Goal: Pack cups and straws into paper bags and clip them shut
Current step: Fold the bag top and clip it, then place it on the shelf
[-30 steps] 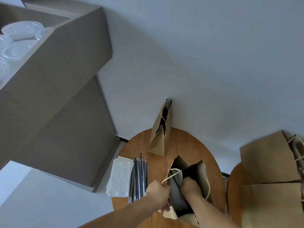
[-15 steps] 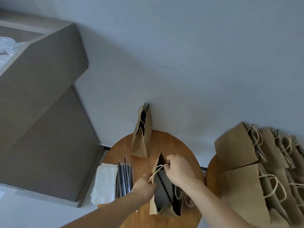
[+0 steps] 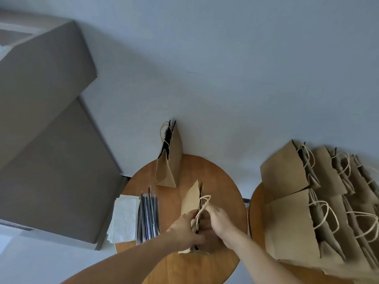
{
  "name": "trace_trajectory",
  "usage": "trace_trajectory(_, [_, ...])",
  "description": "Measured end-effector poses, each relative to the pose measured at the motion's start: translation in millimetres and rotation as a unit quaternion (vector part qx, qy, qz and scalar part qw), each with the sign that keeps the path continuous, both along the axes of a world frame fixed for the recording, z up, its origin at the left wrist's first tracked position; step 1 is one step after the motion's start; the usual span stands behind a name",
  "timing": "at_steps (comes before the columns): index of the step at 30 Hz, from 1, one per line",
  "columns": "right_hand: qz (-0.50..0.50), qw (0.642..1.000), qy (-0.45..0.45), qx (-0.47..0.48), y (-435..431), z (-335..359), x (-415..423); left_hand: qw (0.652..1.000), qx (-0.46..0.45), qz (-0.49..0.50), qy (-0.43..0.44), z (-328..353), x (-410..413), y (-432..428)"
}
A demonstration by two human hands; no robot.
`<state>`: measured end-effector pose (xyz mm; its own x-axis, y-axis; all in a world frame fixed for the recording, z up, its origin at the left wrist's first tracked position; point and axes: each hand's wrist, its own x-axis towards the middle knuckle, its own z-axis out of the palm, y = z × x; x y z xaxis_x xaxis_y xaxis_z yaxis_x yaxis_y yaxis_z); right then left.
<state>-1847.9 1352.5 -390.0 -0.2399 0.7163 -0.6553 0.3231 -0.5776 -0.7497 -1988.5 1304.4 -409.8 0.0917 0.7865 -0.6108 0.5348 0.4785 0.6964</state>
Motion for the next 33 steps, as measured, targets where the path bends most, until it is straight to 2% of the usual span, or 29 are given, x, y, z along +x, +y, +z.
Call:
trace_trajectory(4, [0.012, 0.999, 0.026, 0.047, -1, -1, 2, 0.981, 0.071, 0.004, 0.182, 0, 14, 11])
trace_trajectory(6, [0.056, 0.994, -0.006, 0.099, 3, -4, 5, 0.971, 0.089, 0.012, 0.220, 0, 17, 17])
trace_trajectory(10, [0.177, 0.954, -0.106, 0.217, 19, -11, 21, 0.965, 0.118, -0.002, 0.233, 2, 11, 28])
trace_trajectory(13, [0.237, 0.864, -0.232, 0.380, 35, -17, 37, 0.958, 0.135, -0.021, 0.252, 9, 1, 39])
trace_trajectory(15, [0.230, 0.816, -0.267, 0.458, 47, -19, 42, 0.953, 0.151, -0.027, 0.263, 13, -8, 49])
trace_trajectory(20, [0.270, 0.777, -0.311, 0.477, 82, -18, 46, 0.943, 0.181, -0.099, 0.260, 22, -21, 73])
trace_trajectory(25, [0.314, 0.733, -0.358, 0.486, 93, -23, 49, 0.944, 0.151, -0.163, 0.245, 18, -31, 86])
trace_trajectory(27, [0.306, 0.735, -0.365, 0.482, 89, -31, 48, 0.936, 0.152, -0.173, 0.266, 17, -32, 90])
trace_trajectory(30, [0.270, 0.760, -0.365, 0.465, 88, -40, 47, 0.926, 0.179, -0.160, 0.291, 12, -24, 95])
trace_trajectory(33, [0.248, 0.775, -0.356, 0.459, 96, -41, 52, 0.921, 0.215, -0.118, 0.303, 3, -13, 94])
